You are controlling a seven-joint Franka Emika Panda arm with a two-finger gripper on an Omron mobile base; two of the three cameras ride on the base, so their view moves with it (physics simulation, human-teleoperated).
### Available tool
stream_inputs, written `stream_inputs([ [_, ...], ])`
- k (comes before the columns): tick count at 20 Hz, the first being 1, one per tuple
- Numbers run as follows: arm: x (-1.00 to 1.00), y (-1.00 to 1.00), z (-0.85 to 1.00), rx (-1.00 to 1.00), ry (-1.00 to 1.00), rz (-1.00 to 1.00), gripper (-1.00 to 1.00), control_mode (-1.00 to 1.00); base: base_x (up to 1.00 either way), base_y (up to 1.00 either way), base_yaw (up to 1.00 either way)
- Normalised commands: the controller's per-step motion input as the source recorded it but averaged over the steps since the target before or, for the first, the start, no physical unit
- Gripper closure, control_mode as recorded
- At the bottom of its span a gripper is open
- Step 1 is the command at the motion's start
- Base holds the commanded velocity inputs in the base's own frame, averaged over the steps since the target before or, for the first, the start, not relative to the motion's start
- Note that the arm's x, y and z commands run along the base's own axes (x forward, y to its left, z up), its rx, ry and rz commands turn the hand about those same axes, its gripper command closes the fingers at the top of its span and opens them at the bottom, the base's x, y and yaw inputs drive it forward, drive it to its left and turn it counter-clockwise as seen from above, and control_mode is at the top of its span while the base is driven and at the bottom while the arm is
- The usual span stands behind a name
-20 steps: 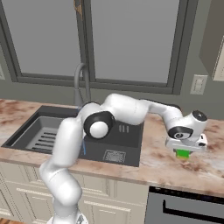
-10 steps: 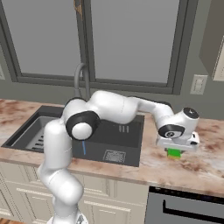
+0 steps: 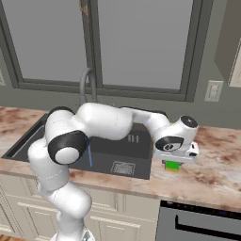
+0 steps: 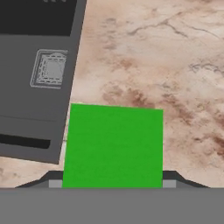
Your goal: Soak the sponge with water for a few seconds and then drop it inside the sink.
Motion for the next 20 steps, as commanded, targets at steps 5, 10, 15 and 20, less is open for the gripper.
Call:
stream_inputs([
  [5, -0.01, 0.46, 0.48, -0.01, 0.00, 0.07, 1.00, -1.00, 0.00, 0.00, 0.00],
  [10, 0.00, 0.43, 0.32, -0.01, 0.00, 0.10, 1.00, -1.00, 0.00, 0.00, 0.00],
  [15, 0.00, 0.35, 0.03, 0.00, 0.00, 0.11, 1.00, -1.00, 0.00, 0.00, 0.00],
  [20, 0.00, 0.33, 0.00, 0.00, 0.00, 0.13, 1.00, -1.00, 0.00, 0.00, 0.00],
])
